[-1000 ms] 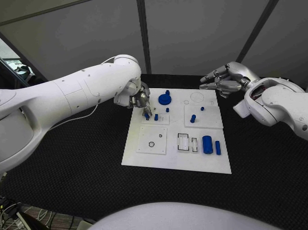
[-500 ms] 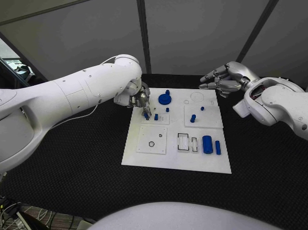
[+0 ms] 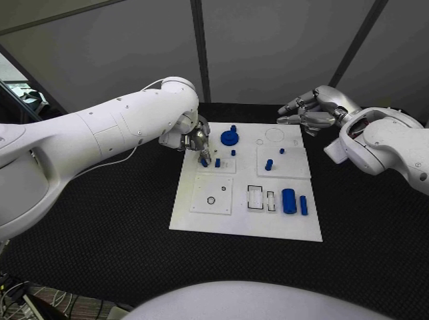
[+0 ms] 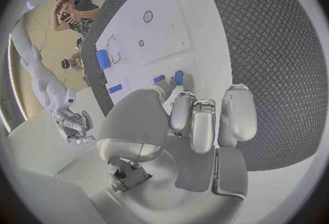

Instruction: Assemble the parts on the task board

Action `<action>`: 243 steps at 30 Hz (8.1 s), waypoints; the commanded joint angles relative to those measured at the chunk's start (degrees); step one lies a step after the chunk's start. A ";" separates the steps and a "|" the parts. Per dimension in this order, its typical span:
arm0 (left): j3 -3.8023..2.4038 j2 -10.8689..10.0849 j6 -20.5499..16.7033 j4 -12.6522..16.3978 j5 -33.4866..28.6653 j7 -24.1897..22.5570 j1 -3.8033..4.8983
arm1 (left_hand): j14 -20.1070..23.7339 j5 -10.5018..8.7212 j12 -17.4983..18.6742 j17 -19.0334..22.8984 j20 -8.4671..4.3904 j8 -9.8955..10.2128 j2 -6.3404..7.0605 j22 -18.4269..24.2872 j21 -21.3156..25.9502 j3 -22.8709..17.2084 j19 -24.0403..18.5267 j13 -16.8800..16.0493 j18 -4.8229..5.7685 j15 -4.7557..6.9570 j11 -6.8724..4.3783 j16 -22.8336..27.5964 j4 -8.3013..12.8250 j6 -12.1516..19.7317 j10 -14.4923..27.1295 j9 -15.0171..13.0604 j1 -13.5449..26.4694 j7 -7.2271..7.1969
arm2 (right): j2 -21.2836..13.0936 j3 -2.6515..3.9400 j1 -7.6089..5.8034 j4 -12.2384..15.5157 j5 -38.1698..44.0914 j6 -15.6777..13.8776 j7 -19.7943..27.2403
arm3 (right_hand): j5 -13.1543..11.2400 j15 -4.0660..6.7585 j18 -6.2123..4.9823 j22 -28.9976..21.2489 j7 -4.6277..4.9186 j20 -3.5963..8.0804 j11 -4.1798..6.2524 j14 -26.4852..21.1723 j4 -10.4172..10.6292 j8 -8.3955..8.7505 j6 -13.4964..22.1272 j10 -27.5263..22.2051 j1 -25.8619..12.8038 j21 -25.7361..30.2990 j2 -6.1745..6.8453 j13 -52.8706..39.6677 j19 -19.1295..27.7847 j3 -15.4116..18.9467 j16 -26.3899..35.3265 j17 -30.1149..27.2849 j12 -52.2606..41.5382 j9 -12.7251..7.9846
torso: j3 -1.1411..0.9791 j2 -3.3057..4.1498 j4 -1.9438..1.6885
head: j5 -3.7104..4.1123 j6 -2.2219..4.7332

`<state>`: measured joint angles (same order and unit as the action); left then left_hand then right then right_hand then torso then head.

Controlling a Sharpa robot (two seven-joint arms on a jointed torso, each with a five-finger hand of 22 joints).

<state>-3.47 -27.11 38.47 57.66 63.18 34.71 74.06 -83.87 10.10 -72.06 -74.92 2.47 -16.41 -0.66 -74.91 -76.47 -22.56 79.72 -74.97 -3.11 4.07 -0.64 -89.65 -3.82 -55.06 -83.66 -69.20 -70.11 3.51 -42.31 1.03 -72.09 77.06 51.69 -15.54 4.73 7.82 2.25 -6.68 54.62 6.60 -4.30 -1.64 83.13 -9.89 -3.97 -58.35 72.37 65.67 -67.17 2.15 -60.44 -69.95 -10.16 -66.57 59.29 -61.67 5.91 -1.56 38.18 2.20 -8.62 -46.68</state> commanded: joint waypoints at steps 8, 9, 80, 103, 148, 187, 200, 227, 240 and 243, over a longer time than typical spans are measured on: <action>0.09 0.18 1.39 0.02 0.48 -0.54 0.11 | -6.13 0.05 -0.10 -15.08 0.17 0.35 -0.51 -1.78 -0.13 -8.35 -0.03 -10.06 -0.90 -0.37 0.13 -0.35 8.57 0.41 -0.15 -0.05 -0.17 0.07 | 0.10 0.04 -0.12 0.00 0.06 0.39 0.62 | 0.12 0.14 -0.47 0.07 -0.12 0.19 -0.08 0.37 -0.11 0.25 0.43 0.29 -0.16 0.12 -0.40 -0.05 -0.36 -0.02 0.20 0.08 -0.35 0.08 | -0.01 0.01 0.03 | -0.04 -0.05; 0.10 0.20 1.41 0.01 0.48 -0.55 0.11 | -6.13 0.05 -0.10 -15.08 0.17 0.35 -0.51 -1.78 -0.13 -8.35 -0.03 -10.06 -0.90 -0.37 0.13 -0.35 8.57 0.41 -0.15 -0.05 -0.17 0.07 | 0.11 0.04 -0.12 0.00 0.06 0.39 0.63 | 0.12 0.14 -0.47 0.07 -0.12 0.19 -0.08 0.37 -0.11 0.25 0.43 0.29 -0.16 0.12 -0.40 -0.05 -0.36 -0.02 0.20 0.08 -0.35 0.08 | -0.02 0.01 0.04 | -0.05 -0.08; 1.54 1.38 -1.85 -2.16 4.91 -1.71 -0.39 | -6.07 -7.34 0.20 -14.96 -0.04 0.93 3.68 -2.23 0.17 1.75 -0.17 -10.26 -0.95 -0.03 -0.32 -0.17 3.43 -1.83 -0.01 2.09 8.45 -0.76 | -0.12 0.04 -0.12 0.27 0.06 0.63 0.67 | 0.11 0.16 -0.50 -0.16 -0.12 0.21 -0.08 0.42 -0.15 0.27 0.47 0.25 -0.26 0.34 -0.41 0.17 -0.37 0.01 0.47 -0.07 -0.26 0.09 | 0.01 -0.01 0.03 | 0.16 -0.55; 1.19 -0.65 -9.48 -0.52 3.02 -2.36 -0.56 | -5.96 -7.33 1.68 -14.73 -0.11 0.73 4.60 -2.35 0.49 10.31 -0.02 -9.87 -0.97 0.02 -0.18 0.14 -3.13 -1.71 0.48 1.84 10.49 -0.58 | -0.06 0.04 -0.11 0.06 0.06 0.71 0.83 | 0.11 0.16 -0.51 -0.22 -0.13 0.22 -0.08 0.41 -0.17 0.27 0.48 0.26 -0.25 0.38 -0.42 0.16 -0.35 0.00 0.57 -0.16 -0.28 0.09 | 0.02 -0.05 -0.02 | 0.14 -0.32; 4.21 -4.23 -47.55 7.66 21.37 -40.61 -3.90 | 7.99 -4.84 65.53 16.35 2.58 12.71 9.35 27.58 40.66 3.96 -15.45 52.19 -7.30 -2.99 4.34 39.84 3.64 -2.30 19.99 44.23 -9.35 2.46 | -0.52 0.03 -0.10 0.25 0.12 0.69 1.09 | 0.13 0.17 -0.52 -0.30 -0.15 0.22 -0.06 0.43 -0.32 0.22 0.39 0.21 -0.12 0.48 -0.40 0.25 -0.37 -0.05 0.65 -0.13 -0.24 0.13 | -0.04 0.10 0.14 | 1.73 2.07; 4.49 0.83 -39.69 1.80 27.00 -38.00 -4.68 | 5.00 -4.57 66.13 10.85 3.41 12.60 9.07 12.47 24.10 3.12 -10.43 60.57 -4.91 -3.93 5.14 25.90 3.49 -3.18 20.87 50.46 -11.15 3.26 | 0.12 0.03 -0.10 0.15 0.13 0.11 1.63 | 0.16 0.19 -0.41 0.23 -0.16 0.24 -0.04 0.56 -0.36 0.19 0.30 0.41 -0.07 0.16 -0.53 0.00 -0.72 -0.13 0.38 0.30 -0.54 0.15 | -0.04 0.00 0.05 | 1.98 1.72; 4.48 1.62 -37.60 0.35 27.02 -37.31 -4.77 | 4.86 -4.28 65.73 11.00 3.74 12.39 8.08 10.68 22.33 1.59 -10.18 61.81 -4.73 -4.25 5.22 24.70 4.45 -3.94 19.73 51.40 -12.32 3.57 | 0.18 0.03 -0.10 0.07 0.13 0.32 1.58 | 0.16 0.19 -0.41 0.23 -0.16 0.24 -0.04 0.56 -0.36 0.19 0.30 0.41 -0.07 0.16 -0.53 0.00 -0.72 -0.13 0.38 0.30 -0.54 0.15 | -0.02 0.00 0.04 | 2.13 1.58; 4.29 -0.63 -42.19 2.80 26.69 -39.10 -4.77 | 1.57 -5.96 63.06 7.56 3.02 11.15 5.97 3.70 13.35 -1.43 -5.62 61.64 -3.26 -3.35 4.22 19.12 7.51 -8.39 14.68 51.93 -14.88 3.81 | 0.04 0.03 -0.08 0.12 0.13 0.22 1.73 | 0.16 0.19 -0.41 0.23 -0.16 0.24 -0.04 0.56 -0.36 0.19 0.30 0.41 -0.07 0.16 -0.53 0.00 -0.72 -0.13 0.38 0.30 -0.54 0.15 | 0.01 -0.10 -0.07 | 2.03 1.61; 2.24 -4.79 -43.60 7.48 25.23 -38.79 -4.99 | 1.53 -6.30 63.20 8.02 3.00 11.32 6.14 3.55 13.31 -1.38 -5.70 61.77 -3.28 -3.36 4.25 19.24 7.36 -8.59 14.72 52.17 -13.97 3.86 | -0.15 0.03 -0.05 0.14 0.13 0.18 1.86 | 0.16 0.19 -0.41 0.23 -0.16 0.24 -0.04 0.56 -0.36 0.19 0.30 0.41 -0.07 0.16 -0.53 0.00 -0.72 -0.13 0.38 0.30 -0.54 0.15 | -0.01 0.01 -0.01 | 1.45 1.88; 1.29 -5.98 -44.01 8.36 25.15 -38.79 -5.39 | 1.53 -6.33 63.22 8.04 3.00 11.34 6.16 3.53 13.29 -1.37 -5.70 61.79 -3.27 -3.36 4.25 19.23 7.34 -8.61 14.73 52.20 -13.88 3.86 | -0.20 0.03 -0.04 0.15 0.13 0.19 1.88 | 0.16 0.19 -0.41 0.23 -0.16 0.24 -0.04 0.56 -0.36 0.19 0.30 0.41 -0.07 0.16 -0.53 0.00 -0.72 -0.13 0.38 0.30 -0.54 0.15 | -0.01 0.02 0.00 | 1.56 1.76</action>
<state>-2.02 -32.77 -4.12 65.61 89.01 -3.73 68.73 -82.03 3.88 -8.75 -66.90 5.44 -5.19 5.43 -71.35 -62.94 -23.72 73.91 -13.24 -11.09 0.82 3.79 -70.35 3.48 -63.17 -68.34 -17.06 -84.62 7.46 -42.46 1.03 -72.03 77.08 51.75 -15.13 5.90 7.83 2.45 -6.67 54.77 6.45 -4.10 -1.64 83.33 -9.89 -3.97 -58.20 72.36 65.67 -66.84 2.15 -60.37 -70.15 -10.16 -66.02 59.52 -61.90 6.00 -1.57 38.17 2.10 -7.09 -44.83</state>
